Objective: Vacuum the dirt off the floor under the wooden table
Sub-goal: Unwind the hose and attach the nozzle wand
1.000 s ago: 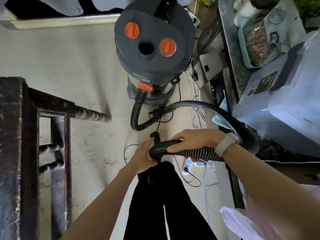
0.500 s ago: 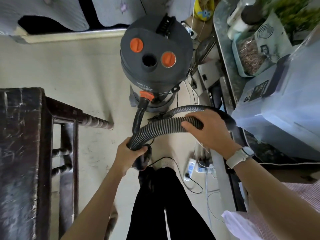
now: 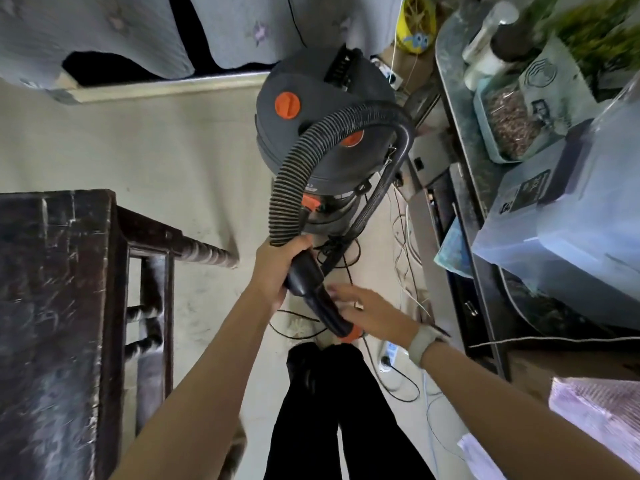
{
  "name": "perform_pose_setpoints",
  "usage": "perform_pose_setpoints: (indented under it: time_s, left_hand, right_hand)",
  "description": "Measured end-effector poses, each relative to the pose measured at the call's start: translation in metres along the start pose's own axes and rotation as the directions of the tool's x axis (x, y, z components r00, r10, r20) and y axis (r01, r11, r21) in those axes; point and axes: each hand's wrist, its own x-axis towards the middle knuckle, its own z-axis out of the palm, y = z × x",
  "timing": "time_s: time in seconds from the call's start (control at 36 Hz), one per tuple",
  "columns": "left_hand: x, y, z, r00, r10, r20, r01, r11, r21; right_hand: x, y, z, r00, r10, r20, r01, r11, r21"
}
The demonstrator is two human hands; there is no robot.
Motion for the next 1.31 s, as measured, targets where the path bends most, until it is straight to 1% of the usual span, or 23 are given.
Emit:
perform_pose_setpoints:
  time_s: [0.08, 0.14, 0.25, 0.28, 0.33, 0.36, 0.42, 0.47, 0.53, 0.58, 0.69, 0.75, 0.81, 0.86, 0.94, 1.03, 1.08, 1.11, 1.14, 1.17, 1.22, 1.25, 1.31]
  left_hand:
    - [0.003, 0.002, 0.001, 0.999, 0.003, 0.032, -0.002, 0.999, -0.040]
    - [0.002, 0.005, -0.001, 0.999, 0.000, 0.054, 0.002, 0.999, -0.041]
    - [-0.003, 0.012, -0.005, 0.997, 0.033, 0.071, -0.040, 0.993, 0.110]
    - [-0.004, 0.014, -0.007, 0.997, 0.040, 0.068, -0.050, 0.987, 0.155]
    - [-0.009, 0.017, -0.009, 0.996, 0.053, 0.075, -0.071, 0.959, 0.274]
    - [-0.011, 0.019, -0.011, 0.993, 0.070, 0.093, -0.100, 0.925, 0.368]
    - [-0.017, 0.021, -0.016, 0.983, 0.087, 0.159, -0.161, 0.826, 0.540]
    - [-0.023, 0.024, -0.023, 0.976, 0.080, 0.202, -0.194, 0.745, 0.638]
    - [-0.027, 0.027, -0.030, 0.970, 0.082, 0.229, -0.223, 0.679, 0.699]
    - [-0.033, 0.032, -0.034, 0.967, 0.086, 0.242, -0.237, 0.658, 0.715]
    - [-0.042, 0.038, -0.044, 0.963, 0.064, 0.260, -0.219, 0.750, 0.625]
    - [-0.045, 0.037, -0.050, 0.967, 0.065, 0.248, -0.199, 0.801, 0.564]
    - [-0.046, 0.034, -0.053, 0.983, 0.080, 0.164, -0.157, 0.829, 0.536]
    - [-0.044, 0.028, -0.056, 0.991, 0.129, 0.031, -0.124, 0.817, 0.564]
    - [-0.040, 0.024, -0.066, 0.965, 0.244, -0.100, -0.136, 0.786, 0.603]
    - [-0.033, 0.028, -0.072, 0.950, 0.299, -0.093, -0.168, 0.736, 0.656]
    - [-0.027, 0.030, -0.070, 0.938, 0.333, -0.091, -0.186, 0.711, 0.678]
    - [-0.023, 0.031, -0.069, 0.933, 0.339, -0.120, -0.178, 0.726, 0.664]
    - [-0.016, 0.030, -0.070, 0.933, 0.313, -0.177, -0.141, 0.771, 0.621]
    - [-0.012, 0.031, -0.068, 0.945, 0.217, -0.244, -0.060, 0.850, 0.523]
    - [-0.011, 0.036, -0.058, 0.953, -0.044, -0.298, 0.095, 0.983, 0.159]
    - [-0.009, 0.037, -0.053, 0.957, -0.151, -0.248, 0.137, 0.988, -0.071]
    - [-0.009, 0.046, -0.039, 0.956, -0.290, -0.040, 0.244, 0.865, -0.437]
  right_hand:
    - [0.002, 0.004, 0.017, 0.999, -0.003, 0.033, 0.001, 0.998, 0.070]
    - [0.007, 0.002, 0.017, 1.000, -0.005, 0.027, 0.005, 1.000, 0.028]
    - [0.014, -0.009, 0.002, 0.997, 0.019, 0.077, -0.021, 1.000, 0.019]
    - [0.015, -0.014, -0.005, 1.000, -0.004, 0.030, 0.004, 1.000, 0.015]
    - [0.012, -0.024, -0.025, 0.975, -0.067, -0.212, 0.083, 0.994, 0.069]
    - [0.011, -0.029, -0.037, 0.914, -0.116, -0.389, 0.150, 0.987, 0.058]
    - [0.014, -0.032, -0.060, 0.713, -0.225, -0.664, 0.218, 0.971, -0.095]
    - [0.020, -0.038, -0.085, 0.564, -0.338, -0.753, 0.178, 0.941, -0.289]
    - [0.026, -0.050, -0.108, 0.522, -0.448, -0.726, 0.143, 0.885, -0.443]
    - [0.033, -0.061, -0.123, 0.562, -0.517, -0.646, 0.119, 0.823, -0.555]
    - [0.050, -0.067, -0.132, 0.749, -0.505, -0.429, 0.083, 0.713, -0.696]
    - [0.057, -0.071, -0.134, 0.768, -0.532, -0.356, 0.124, 0.670, -0.732]
    - [0.060, -0.081, -0.134, 0.781, -0.537, -0.319, 0.148, 0.656, -0.740]
    - [0.059, -0.090, -0.132, 0.821, -0.508, -0.260, 0.145, 0.627, -0.765]
    - [0.049, -0.097, -0.122, 0.833, -0.498, -0.242, 0.106, 0.573, -0.813]
    - [0.035, -0.100, -0.105, 0.842, -0.471, -0.264, 0.076, 0.587, -0.806]
    - [0.025, -0.105, -0.094, 0.861, -0.399, -0.315, 0.038, 0.668, -0.743]
    - [0.019, -0.108, -0.088, 0.877, -0.342, -0.339, 0.016, 0.725, -0.689]
    - [0.013, -0.111, -0.082, 0.893, -0.280, -0.351, -0.003, 0.778, -0.628]
    - [0.007, -0.113, -0.076, 0.908, -0.229, -0.351, -0.018, 0.816, -0.578]
    - [-0.004, -0.116, -0.058, 0.930, -0.181, -0.320, -0.015, 0.850, -0.527]
    - [-0.007, -0.114, -0.050, 0.941, -0.166, -0.293, -0.005, 0.863, -0.506]
    - [-0.010, -0.108, -0.031, 0.966, -0.133, -0.223, 0.018, 0.892, -0.452]
